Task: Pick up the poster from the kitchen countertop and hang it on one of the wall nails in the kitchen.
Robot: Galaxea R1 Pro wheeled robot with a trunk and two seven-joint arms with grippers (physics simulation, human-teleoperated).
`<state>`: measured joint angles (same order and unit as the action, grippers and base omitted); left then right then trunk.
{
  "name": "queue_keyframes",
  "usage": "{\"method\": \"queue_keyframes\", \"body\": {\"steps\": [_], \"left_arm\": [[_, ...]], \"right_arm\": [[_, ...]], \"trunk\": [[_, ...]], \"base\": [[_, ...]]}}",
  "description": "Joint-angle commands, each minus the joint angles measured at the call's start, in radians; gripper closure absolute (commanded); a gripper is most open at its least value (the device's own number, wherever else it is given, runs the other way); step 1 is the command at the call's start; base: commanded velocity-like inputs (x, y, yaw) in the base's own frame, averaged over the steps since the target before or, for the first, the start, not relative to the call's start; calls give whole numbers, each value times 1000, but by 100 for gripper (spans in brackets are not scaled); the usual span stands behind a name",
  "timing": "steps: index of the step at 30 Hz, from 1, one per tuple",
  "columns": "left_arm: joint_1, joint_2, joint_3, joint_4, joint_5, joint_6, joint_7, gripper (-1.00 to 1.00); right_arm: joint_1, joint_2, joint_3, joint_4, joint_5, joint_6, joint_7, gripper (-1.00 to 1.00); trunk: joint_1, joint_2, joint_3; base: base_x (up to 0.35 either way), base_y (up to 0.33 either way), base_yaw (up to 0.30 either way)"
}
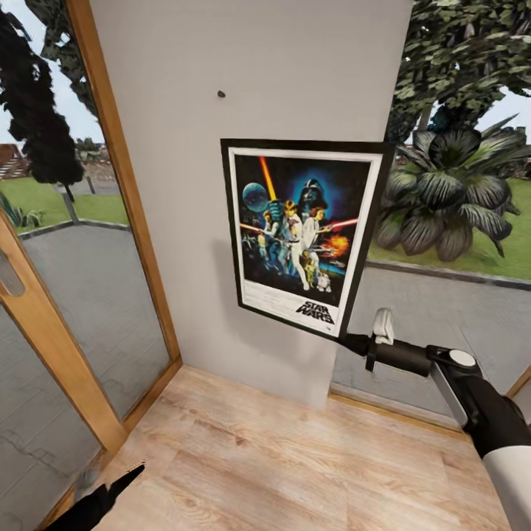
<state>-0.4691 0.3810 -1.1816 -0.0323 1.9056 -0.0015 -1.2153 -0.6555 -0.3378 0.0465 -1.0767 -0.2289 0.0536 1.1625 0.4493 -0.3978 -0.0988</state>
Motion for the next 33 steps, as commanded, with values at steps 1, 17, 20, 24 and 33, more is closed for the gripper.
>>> {"method": "queue_keyframes", "body": {"steps": [1,17,20,24,33], "left_arm": [[14,0,-8,1,8,-15,-10,-100],[57,-3,-6,6,7,-43,-26,-100],[58,-1,-6,6,7,-43,-27,-100],[59,1,-5,6,7,-43,-27,-100],[70,1,-6,6,7,-43,-27,-100]], "right_arm": [[-1,5,3,-33,-9,31,2,100],[-195,138,1,-187,3,400,-101,100],[-279,137,8,-124,5,415,-96,100],[-316,131,57,-102,5,416,-91,100],[-327,107,75,2,5,388,-26,100]], "trunk": [[1,-2,-2],[1,-2,-2],[1,-2,-2],[1,-2,-2],[1,-2,-2]], "base": [[2,0,0],[0,0,0],[0,0,0],[0,0,0],[0,0,0]]}}
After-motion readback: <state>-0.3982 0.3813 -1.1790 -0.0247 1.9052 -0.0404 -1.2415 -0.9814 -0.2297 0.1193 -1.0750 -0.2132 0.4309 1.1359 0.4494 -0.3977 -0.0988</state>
